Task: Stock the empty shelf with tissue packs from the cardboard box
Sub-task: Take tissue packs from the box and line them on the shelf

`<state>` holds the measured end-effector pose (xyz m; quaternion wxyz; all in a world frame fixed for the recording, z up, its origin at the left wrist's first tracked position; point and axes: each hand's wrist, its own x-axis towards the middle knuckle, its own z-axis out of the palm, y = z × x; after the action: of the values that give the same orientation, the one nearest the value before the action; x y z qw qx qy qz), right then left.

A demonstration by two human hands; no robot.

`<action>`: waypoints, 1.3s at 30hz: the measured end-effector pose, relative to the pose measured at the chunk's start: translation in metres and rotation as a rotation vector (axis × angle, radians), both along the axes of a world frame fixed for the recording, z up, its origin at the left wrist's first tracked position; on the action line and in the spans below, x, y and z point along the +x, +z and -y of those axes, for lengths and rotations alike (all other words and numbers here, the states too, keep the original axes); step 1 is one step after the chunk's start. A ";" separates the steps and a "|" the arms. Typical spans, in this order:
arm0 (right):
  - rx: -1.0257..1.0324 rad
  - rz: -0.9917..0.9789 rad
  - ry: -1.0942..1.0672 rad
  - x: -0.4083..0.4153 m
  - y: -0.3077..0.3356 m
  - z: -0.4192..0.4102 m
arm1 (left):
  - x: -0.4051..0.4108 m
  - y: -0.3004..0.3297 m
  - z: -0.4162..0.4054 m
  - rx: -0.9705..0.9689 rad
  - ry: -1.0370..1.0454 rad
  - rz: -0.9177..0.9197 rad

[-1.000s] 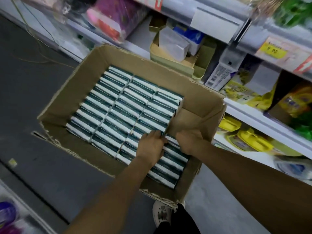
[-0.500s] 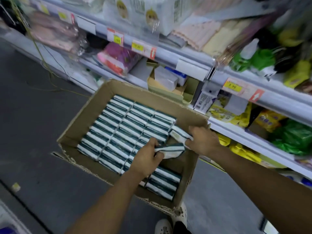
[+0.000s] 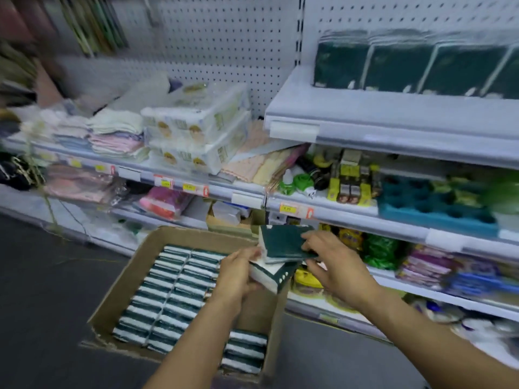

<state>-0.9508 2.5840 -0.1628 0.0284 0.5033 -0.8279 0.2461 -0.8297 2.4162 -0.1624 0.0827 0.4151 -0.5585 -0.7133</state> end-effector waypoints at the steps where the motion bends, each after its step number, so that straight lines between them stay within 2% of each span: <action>1: -0.033 -0.024 0.016 0.000 0.008 -0.012 | -0.005 0.009 -0.011 0.018 -0.002 -0.027; 5: -0.179 0.012 -0.023 -0.001 0.033 -0.060 | -0.022 0.040 -0.052 -0.019 -0.144 -0.140; 7: -0.322 0.225 -0.154 0.004 0.050 -0.082 | -0.030 0.052 -0.073 -0.059 -0.174 -0.186; 9: -0.477 0.577 -0.355 0.006 0.069 -0.105 | -0.041 0.064 -0.099 -0.113 -0.184 -0.228; 11: -0.598 0.852 -0.401 -0.001 0.081 -0.130 | -0.055 0.079 -0.128 -0.171 -0.241 -0.276; 16: -0.793 1.119 -0.527 -0.033 0.099 -0.215 | -0.096 0.110 -0.221 -0.306 -0.343 -0.412; 18: -0.878 1.168 -0.569 -0.046 0.109 -0.256 | -0.113 0.117 -0.264 -0.327 -0.376 -0.437; 25: -1.254 1.167 -0.632 -0.101 0.155 -0.407 | -0.170 0.134 -0.394 -0.478 -0.468 -0.434; 27: -1.307 1.094 -0.676 -0.120 0.175 -0.447 | -0.188 0.144 -0.421 -0.552 -0.475 -0.448; 31: -1.184 0.823 -0.780 -0.154 0.207 -0.506 | -0.221 0.169 -0.462 -0.625 -0.452 -0.501; 35: -1.061 0.535 -0.766 -0.192 0.228 -0.540 | -0.260 0.190 -0.481 -0.638 -0.437 -0.535; 39: -0.837 0.241 -0.800 -0.249 0.245 -0.557 | -0.306 0.196 -0.486 -0.792 -0.529 -0.546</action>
<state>-1.1995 3.1411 0.0817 0.2209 0.0666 -0.7831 0.5775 -1.1352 2.9027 0.0340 0.1925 -0.0028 -0.8279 -0.5268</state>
